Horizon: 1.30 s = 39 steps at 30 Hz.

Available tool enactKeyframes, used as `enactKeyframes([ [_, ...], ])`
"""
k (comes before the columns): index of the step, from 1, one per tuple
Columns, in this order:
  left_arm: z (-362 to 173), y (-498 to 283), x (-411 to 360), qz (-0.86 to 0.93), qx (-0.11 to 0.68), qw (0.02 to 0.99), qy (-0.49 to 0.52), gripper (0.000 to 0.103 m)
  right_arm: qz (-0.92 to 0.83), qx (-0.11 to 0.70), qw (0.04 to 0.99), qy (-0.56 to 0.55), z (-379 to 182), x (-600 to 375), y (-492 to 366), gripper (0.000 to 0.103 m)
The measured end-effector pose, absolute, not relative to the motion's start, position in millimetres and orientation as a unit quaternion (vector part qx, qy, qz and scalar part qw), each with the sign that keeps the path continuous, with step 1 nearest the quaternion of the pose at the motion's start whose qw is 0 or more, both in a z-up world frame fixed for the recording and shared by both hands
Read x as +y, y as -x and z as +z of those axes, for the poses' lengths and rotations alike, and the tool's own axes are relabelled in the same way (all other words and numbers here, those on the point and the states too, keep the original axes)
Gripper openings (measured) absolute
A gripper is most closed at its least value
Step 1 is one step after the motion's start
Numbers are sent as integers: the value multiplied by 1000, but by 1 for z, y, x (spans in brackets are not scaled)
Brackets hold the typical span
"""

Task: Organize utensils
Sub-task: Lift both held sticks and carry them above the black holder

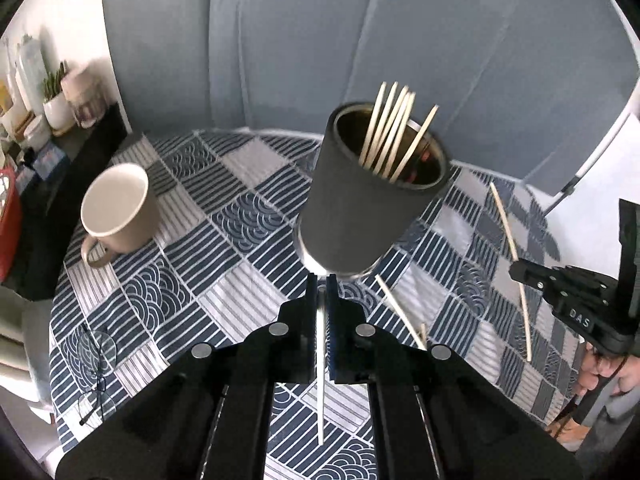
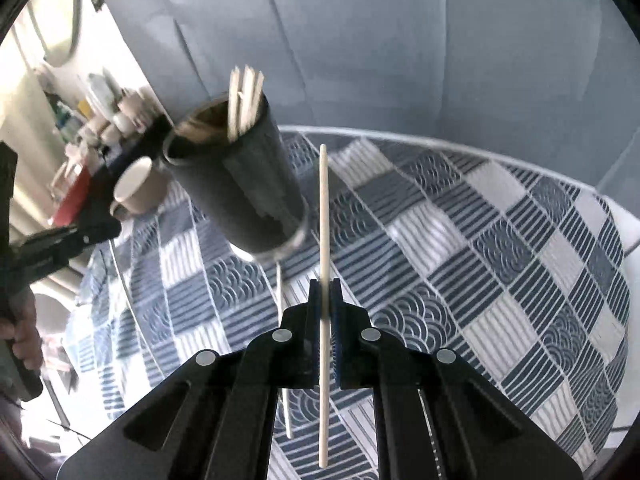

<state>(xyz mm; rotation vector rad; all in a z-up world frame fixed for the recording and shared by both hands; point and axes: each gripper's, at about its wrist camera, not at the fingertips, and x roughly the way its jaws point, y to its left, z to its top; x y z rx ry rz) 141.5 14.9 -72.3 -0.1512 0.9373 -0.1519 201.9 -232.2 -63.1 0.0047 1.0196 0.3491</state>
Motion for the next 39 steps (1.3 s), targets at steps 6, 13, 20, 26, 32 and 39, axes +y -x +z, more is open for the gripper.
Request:
enactKeyframes([
  [6,-50,-136,21,-87,428,895,90,4,172,459,872,-7,-31,-227,-204,4],
  [13,-18,-131,24,-99,397,907,99,4,178,431,884,-9,-1,-219,-208,5],
  [20,41,-149,21,-106,346,928,87,4,193,381,904,5,44,-198,-225,4],
  [26,82,-172,7,-120,306,941,79,4,221,343,913,-14,62,-185,-242,5],
  [32,101,-202,-3,-122,293,946,69,4,246,331,910,-48,56,-179,-267,5],
  [39,103,-244,-6,-127,283,948,70,4,268,328,900,-101,34,-166,-306,5],
])
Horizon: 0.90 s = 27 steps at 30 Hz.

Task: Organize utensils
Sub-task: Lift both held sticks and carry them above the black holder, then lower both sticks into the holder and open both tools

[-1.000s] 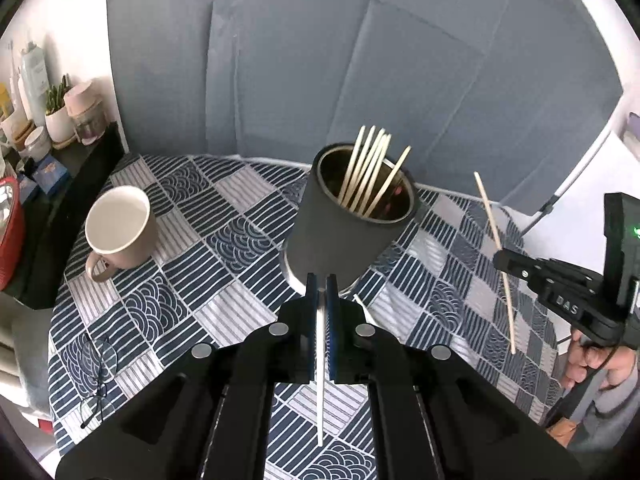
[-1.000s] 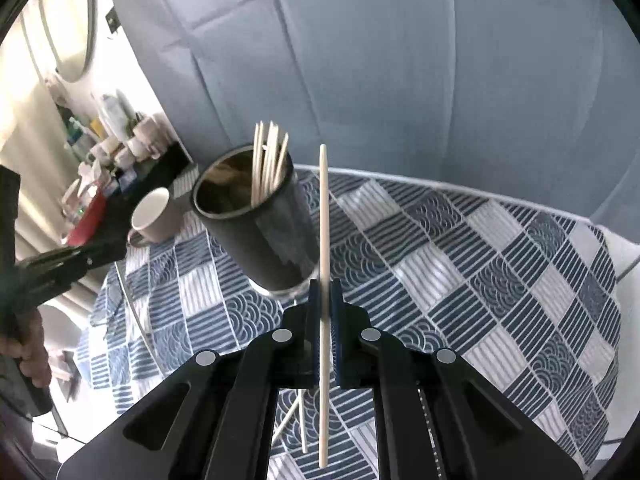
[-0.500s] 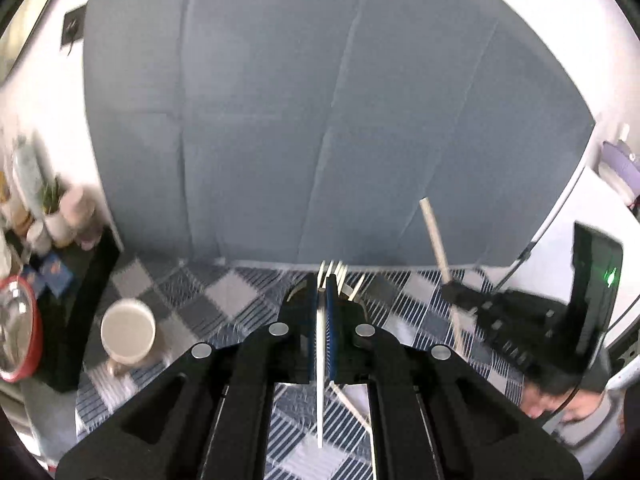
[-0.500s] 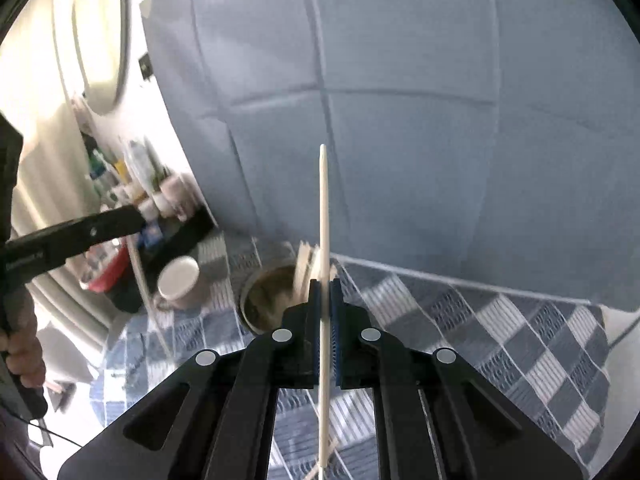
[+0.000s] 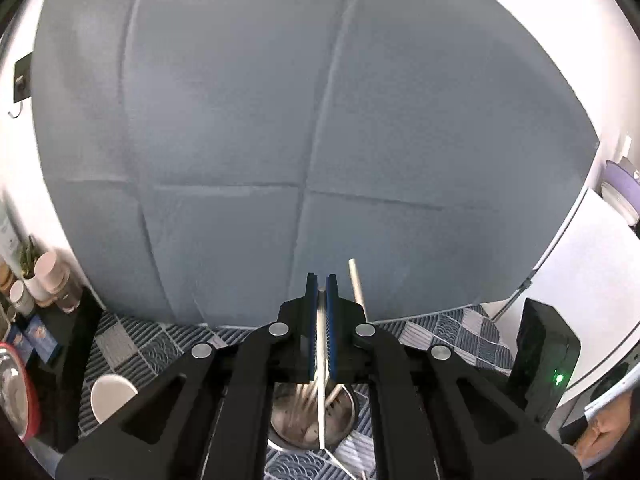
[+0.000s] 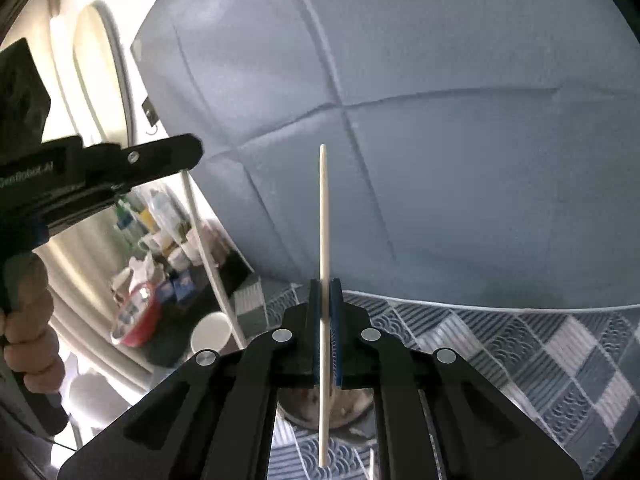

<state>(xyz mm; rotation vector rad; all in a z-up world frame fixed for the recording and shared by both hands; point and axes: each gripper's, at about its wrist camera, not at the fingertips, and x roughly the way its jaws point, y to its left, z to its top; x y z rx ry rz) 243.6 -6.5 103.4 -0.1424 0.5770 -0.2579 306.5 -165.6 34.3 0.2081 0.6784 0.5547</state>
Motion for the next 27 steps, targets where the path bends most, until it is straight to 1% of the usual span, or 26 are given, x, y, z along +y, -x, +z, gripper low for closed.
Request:
enactKeyframes([
  [6,88,-271,-9,-120,286,949,54,4,261,335,899,-105,13,-149,-335,5],
  [14,51,-280,-8,-122,320,938,55,4,258,343,895,-121,-15,-155,-344,5],
  [19,34,-281,-4,-119,337,932,58,4,265,330,897,-127,-18,-156,-340,5],
  [23,27,-278,-2,-115,343,930,63,5,267,314,906,-98,-19,-149,-329,5],
  [27,28,-272,1,-104,344,931,64,6,272,314,905,-91,-18,-145,-322,8],
])
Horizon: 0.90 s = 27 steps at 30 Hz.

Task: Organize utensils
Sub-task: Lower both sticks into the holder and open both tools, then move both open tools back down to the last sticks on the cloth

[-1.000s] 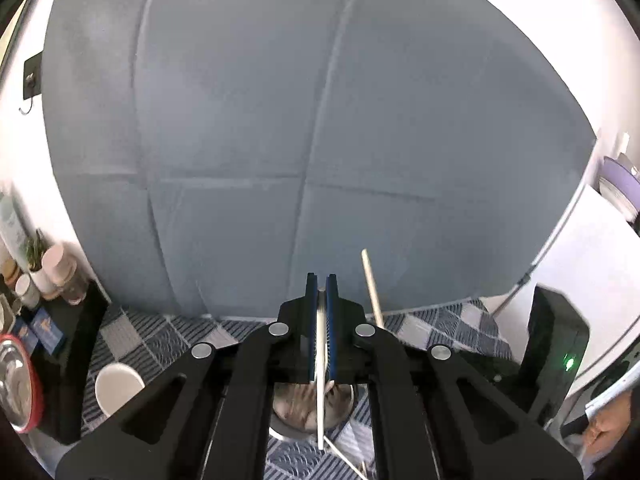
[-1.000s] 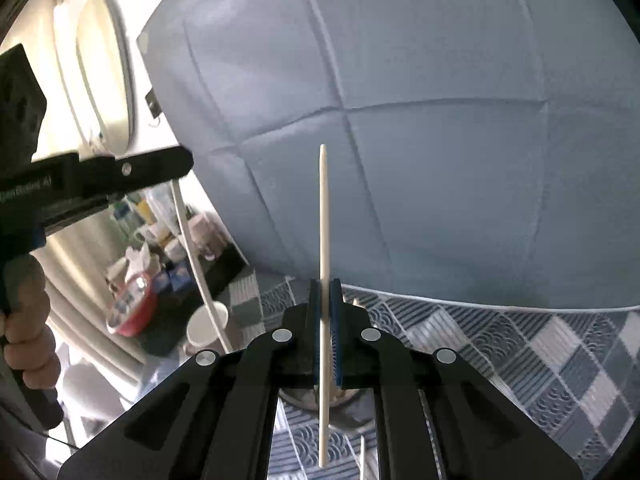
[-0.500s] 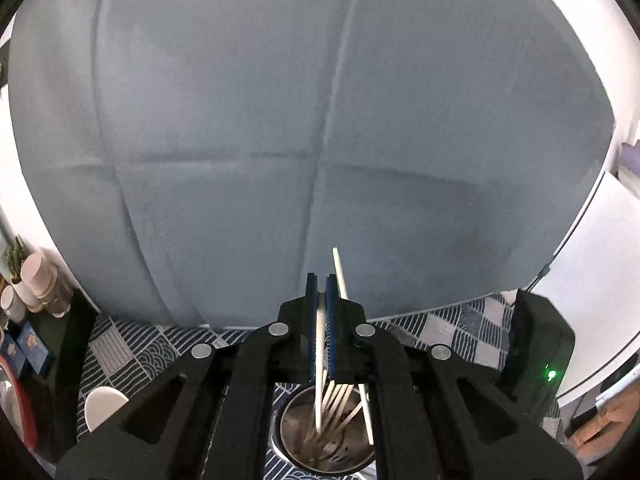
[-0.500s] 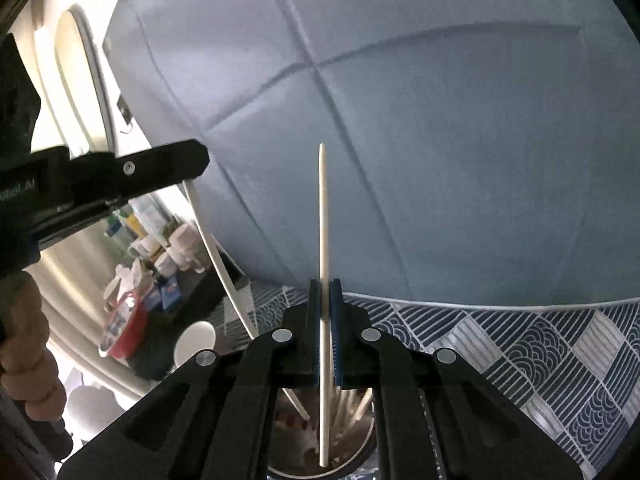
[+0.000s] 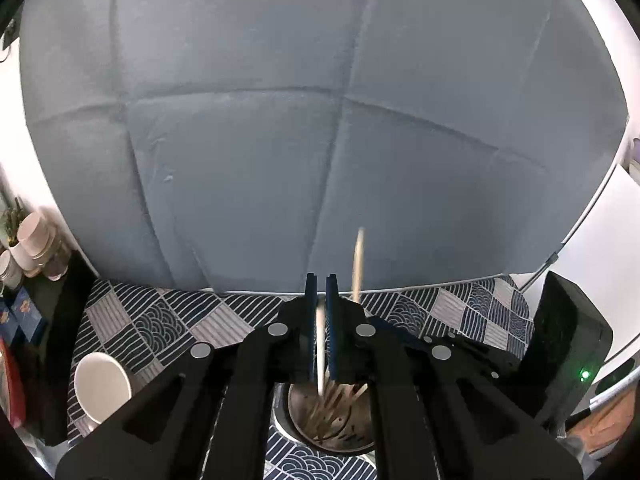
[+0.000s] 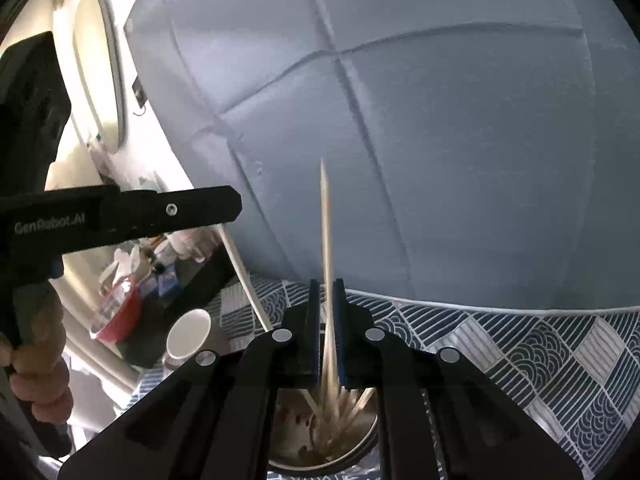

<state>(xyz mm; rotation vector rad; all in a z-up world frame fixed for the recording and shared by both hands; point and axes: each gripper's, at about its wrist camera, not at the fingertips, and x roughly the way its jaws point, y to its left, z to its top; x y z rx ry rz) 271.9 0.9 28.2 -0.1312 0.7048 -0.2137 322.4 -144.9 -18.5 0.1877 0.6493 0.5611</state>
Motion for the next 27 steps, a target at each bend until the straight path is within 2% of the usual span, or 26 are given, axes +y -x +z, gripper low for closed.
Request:
enactKeyframes([
  [3,31,-268,3,-98,344,932,63,6,272,319,903,-91,-18,-146,-317,11],
  [4,32,-266,5,-96,344,932,65,10,269,321,903,-90,-18,-147,-314,15],
  [6,36,-262,8,-93,340,933,72,15,259,318,908,-86,-17,-151,-308,42],
  [7,39,-258,10,-92,338,934,75,20,256,313,910,-87,-15,-153,-304,46],
  [9,43,-252,12,-89,333,936,76,30,251,304,915,-91,-9,-159,-296,48],
  [11,45,-246,12,-86,329,938,73,37,247,300,917,-90,-4,-164,-291,50],
  [13,45,-239,11,-82,326,939,72,49,238,297,921,-86,0,-168,-284,55],
  [19,37,-221,7,-83,328,938,71,65,228,290,927,-66,7,-179,-261,64],
  [21,33,-216,5,-81,328,939,67,74,227,292,927,-59,6,-183,-252,72],
  [25,27,-205,8,-64,320,943,66,86,230,301,925,-37,-2,-188,-234,82],
  [27,23,-201,12,-57,322,942,70,87,231,309,922,-26,-10,-189,-226,84],
])
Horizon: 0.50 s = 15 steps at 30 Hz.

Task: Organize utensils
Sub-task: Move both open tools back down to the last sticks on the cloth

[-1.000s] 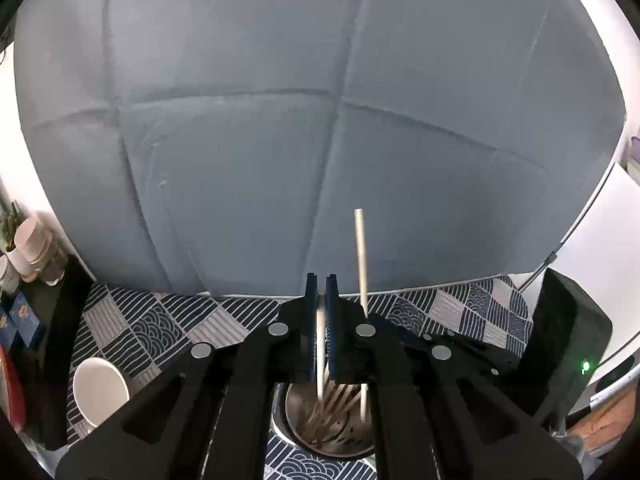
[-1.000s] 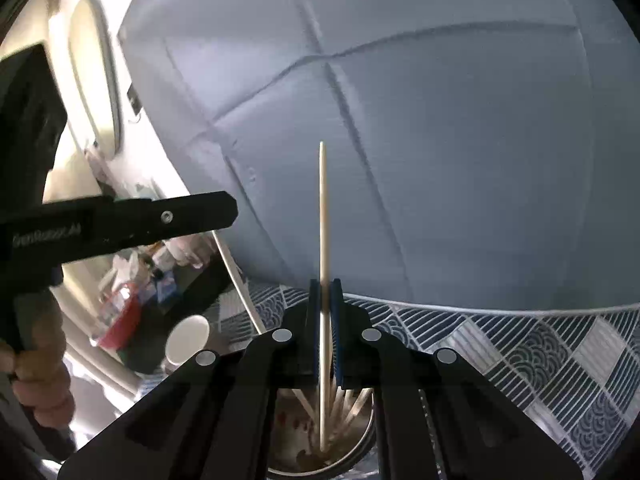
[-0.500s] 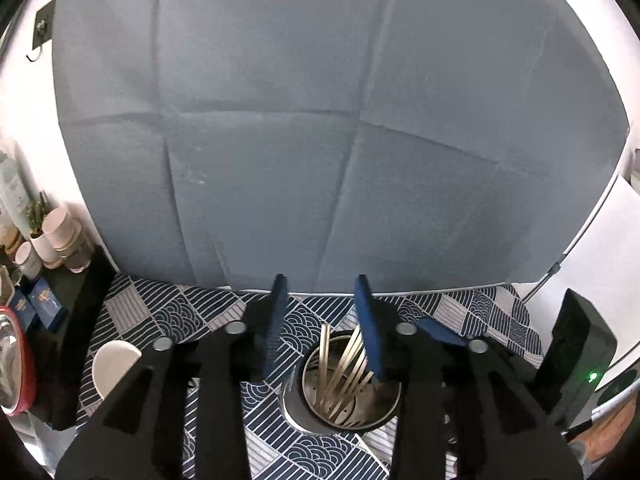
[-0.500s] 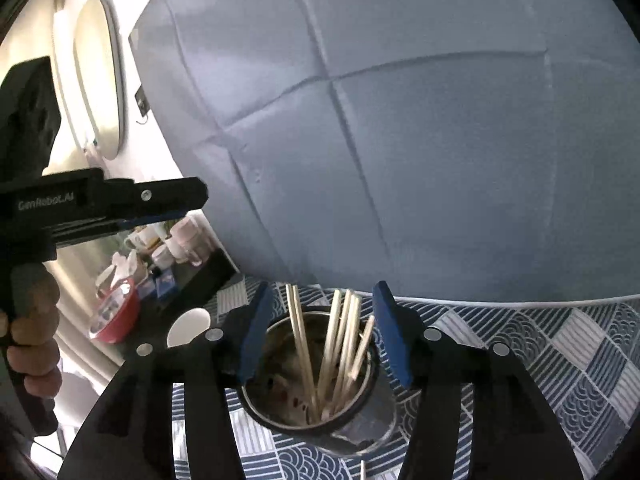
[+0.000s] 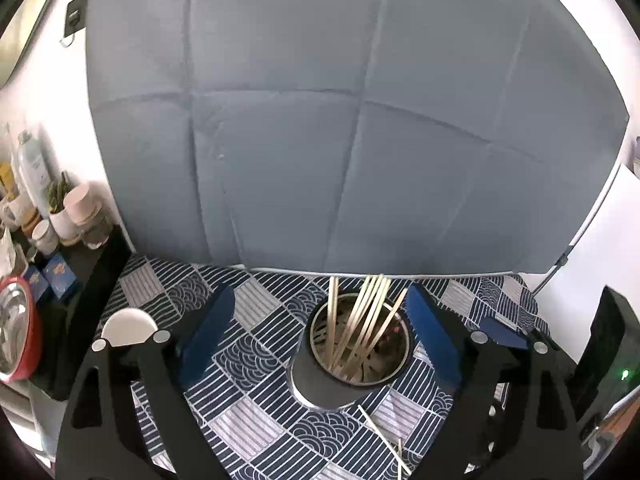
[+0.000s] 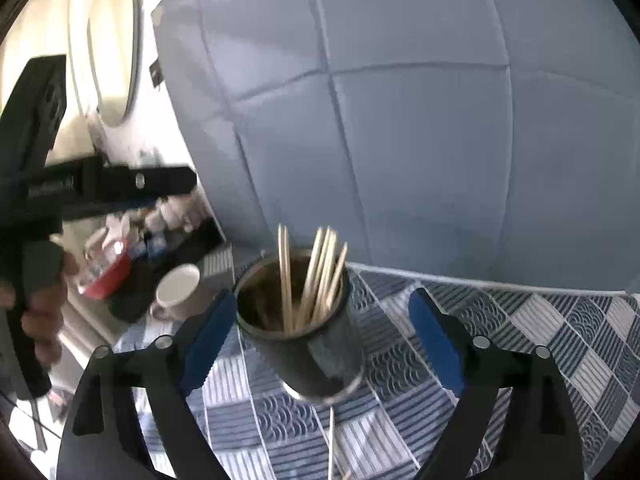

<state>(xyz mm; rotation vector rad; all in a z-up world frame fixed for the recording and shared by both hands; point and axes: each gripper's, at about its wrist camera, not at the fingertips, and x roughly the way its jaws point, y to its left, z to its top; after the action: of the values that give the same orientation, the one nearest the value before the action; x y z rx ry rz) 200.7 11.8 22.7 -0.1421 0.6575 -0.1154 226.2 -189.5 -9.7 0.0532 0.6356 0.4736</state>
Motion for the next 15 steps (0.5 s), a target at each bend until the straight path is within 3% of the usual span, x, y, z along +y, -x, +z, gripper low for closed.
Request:
enactKeyframes([
  [6,2,-191,24,-27,345,936,65,94,219,362,906,9,-44,-188,-209,85],
  [15,-42,-174,32,-27,393,917,66,96,213,460,860,58,-120,-180,-182,85],
])
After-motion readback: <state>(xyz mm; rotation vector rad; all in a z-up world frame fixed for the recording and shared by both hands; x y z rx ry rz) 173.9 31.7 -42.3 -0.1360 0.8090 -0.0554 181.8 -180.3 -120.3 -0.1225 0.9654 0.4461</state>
